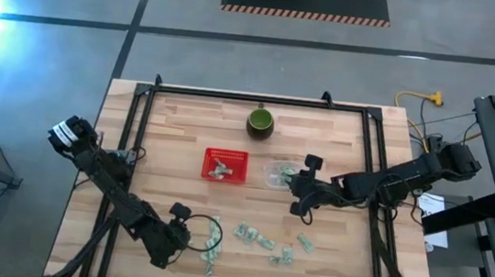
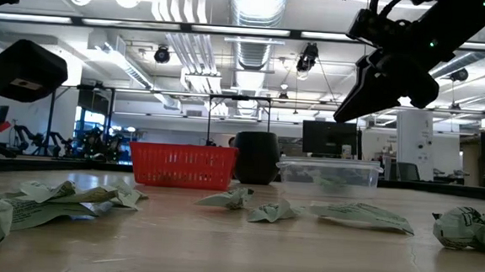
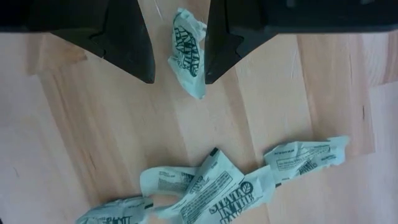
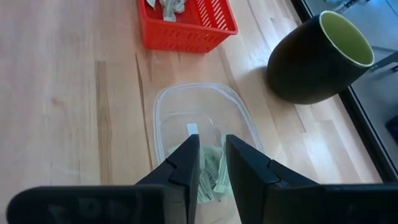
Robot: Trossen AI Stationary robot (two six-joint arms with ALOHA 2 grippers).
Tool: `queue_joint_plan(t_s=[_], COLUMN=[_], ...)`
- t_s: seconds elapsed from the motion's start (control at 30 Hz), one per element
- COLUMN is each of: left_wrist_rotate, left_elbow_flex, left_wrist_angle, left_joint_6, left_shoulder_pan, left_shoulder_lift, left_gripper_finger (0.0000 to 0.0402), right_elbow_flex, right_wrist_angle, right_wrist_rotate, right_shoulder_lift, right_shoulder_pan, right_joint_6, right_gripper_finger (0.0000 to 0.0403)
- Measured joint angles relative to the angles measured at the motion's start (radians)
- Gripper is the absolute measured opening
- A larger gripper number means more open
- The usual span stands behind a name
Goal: Pick and place items into bin
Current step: Put the stevia packet into the red bin
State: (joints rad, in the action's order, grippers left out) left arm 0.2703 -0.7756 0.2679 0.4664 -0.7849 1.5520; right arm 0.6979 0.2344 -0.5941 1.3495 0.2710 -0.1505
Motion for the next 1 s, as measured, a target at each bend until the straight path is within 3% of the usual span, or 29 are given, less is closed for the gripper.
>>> queue_joint_plan(t_s=[0.67, 1.0], left_wrist_rotate=[-0.016, -0.035], left_elbow_flex=[0.067, 0.069], left_wrist_angle=[-0.081, -0.078], left_joint_6=[0.007, 0.008], left_shoulder_pan=[0.012, 0.013], left_shoulder_lift=[0.0, 0.0], left_gripper_finger=[0.0121, 0.0033], right_elbow_flex=[-0.001, -0.001], right_wrist_angle=[0.0, 0.0], right_wrist_rotate=[0.0, 0.0], right_shoulder_lift=[0.0, 0.0], right_shoulder_pan=[0.0, 0.0], right_joint_6=[-0.007, -0.007], right_gripper_finger=[0.0068, 0.0068])
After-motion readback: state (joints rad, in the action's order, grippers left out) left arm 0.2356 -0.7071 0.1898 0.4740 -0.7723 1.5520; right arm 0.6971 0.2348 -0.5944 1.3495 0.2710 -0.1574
